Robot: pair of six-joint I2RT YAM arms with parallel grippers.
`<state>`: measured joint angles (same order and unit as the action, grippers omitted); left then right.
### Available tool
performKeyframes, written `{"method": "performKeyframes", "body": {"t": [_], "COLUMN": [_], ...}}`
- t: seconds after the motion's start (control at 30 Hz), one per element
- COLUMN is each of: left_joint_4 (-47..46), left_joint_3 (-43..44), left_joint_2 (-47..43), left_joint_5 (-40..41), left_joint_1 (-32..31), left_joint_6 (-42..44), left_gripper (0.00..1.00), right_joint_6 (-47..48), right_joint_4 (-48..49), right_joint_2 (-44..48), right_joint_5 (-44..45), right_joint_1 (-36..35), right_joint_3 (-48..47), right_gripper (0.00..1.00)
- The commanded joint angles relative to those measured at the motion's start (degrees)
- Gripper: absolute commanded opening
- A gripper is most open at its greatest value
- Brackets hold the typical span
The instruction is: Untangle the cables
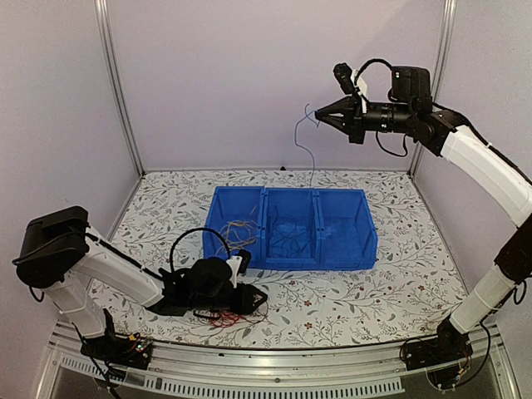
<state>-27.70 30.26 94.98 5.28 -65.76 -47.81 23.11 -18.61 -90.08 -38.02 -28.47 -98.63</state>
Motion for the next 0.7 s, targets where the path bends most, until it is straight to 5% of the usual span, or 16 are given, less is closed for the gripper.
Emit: {"method": "performKeyframes", "body": {"t": [0.0,0.4,0.67], "left_joint_4": [0.4,-0.3,-1.6], "left_joint_3": [-1.0,-1.2,-0.8], "left_joint_2": [-2.4,-2.7,-2.5], "left_joint_5": [1.0,1.9,1.2], "left_joint_1": [-0.7,-1.1,-1.7], "left_joint_6": [0.7,1.1,2.6], "left_gripper": [0.41,0.42,0.43], "right_joint_6": [0.4,3.7,5.9], "right_joint_4": [2.3,-0.7,-8.4], "right_joint_2": [-1.8,-12.9,-22.2], "right_joint_5": [0.6,-1.3,6.4], "right_joint_1": [-0.4,-1.6,-6.3], "right_joint_3": [5.5,15.3,9.6], "right_gripper": [0.00,0.00,0.05]}}
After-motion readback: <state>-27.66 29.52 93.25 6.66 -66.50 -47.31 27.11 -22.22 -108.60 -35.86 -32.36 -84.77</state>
